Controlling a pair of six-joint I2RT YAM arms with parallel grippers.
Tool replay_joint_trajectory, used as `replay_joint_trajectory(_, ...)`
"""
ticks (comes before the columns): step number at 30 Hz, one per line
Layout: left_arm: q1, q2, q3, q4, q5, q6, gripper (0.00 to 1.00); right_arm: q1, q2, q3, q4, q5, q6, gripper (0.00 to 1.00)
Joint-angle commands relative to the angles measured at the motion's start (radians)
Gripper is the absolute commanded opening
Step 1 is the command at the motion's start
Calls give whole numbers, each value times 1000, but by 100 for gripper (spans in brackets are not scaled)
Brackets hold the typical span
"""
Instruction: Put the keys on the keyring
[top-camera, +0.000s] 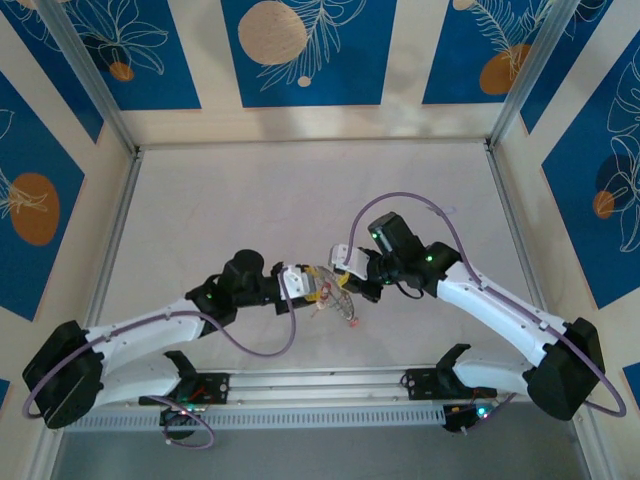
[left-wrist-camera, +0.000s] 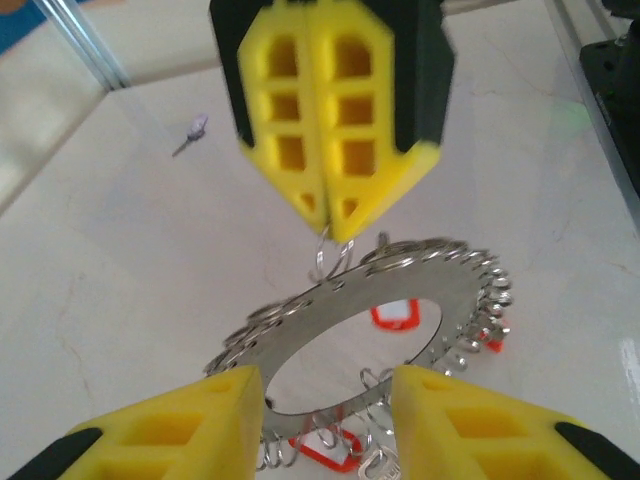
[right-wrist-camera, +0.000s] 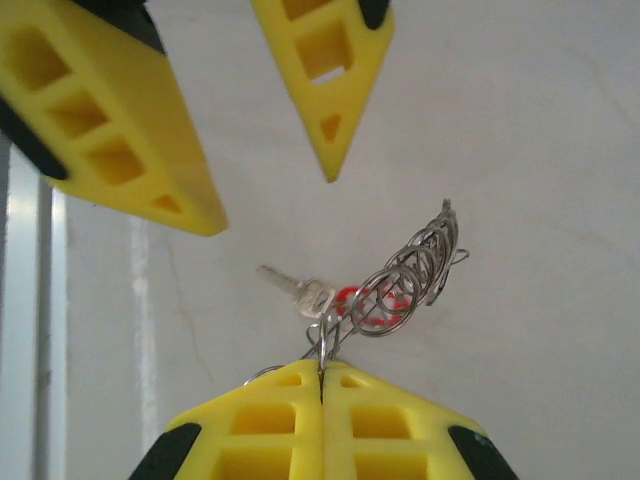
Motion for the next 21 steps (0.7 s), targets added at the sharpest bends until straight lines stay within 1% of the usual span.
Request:
replay_joint_trajectory(1, -5, 54, -3, 101, 41, -28, 33, 18, 38, 58, -149, -30, 30, 0)
replay_joint_trajectory(5, -5, 106, 25, 93, 135, 2, 30, 47, 92, 105, -225, 0, 3, 0)
replay_joint_trajectory(7, -5, 122, 35, 96, 158, 7, 29, 60, 107, 125, -239, 20, -8, 0)
replay_joint_trajectory(14, -5, 144, 39, 116, 184, 19, 25, 80, 143, 182, -257, 53, -40, 0)
replay_joint_trajectory(21, -4, 187, 43, 144, 224, 1, 23, 89, 141, 188, -224, 64, -73, 0)
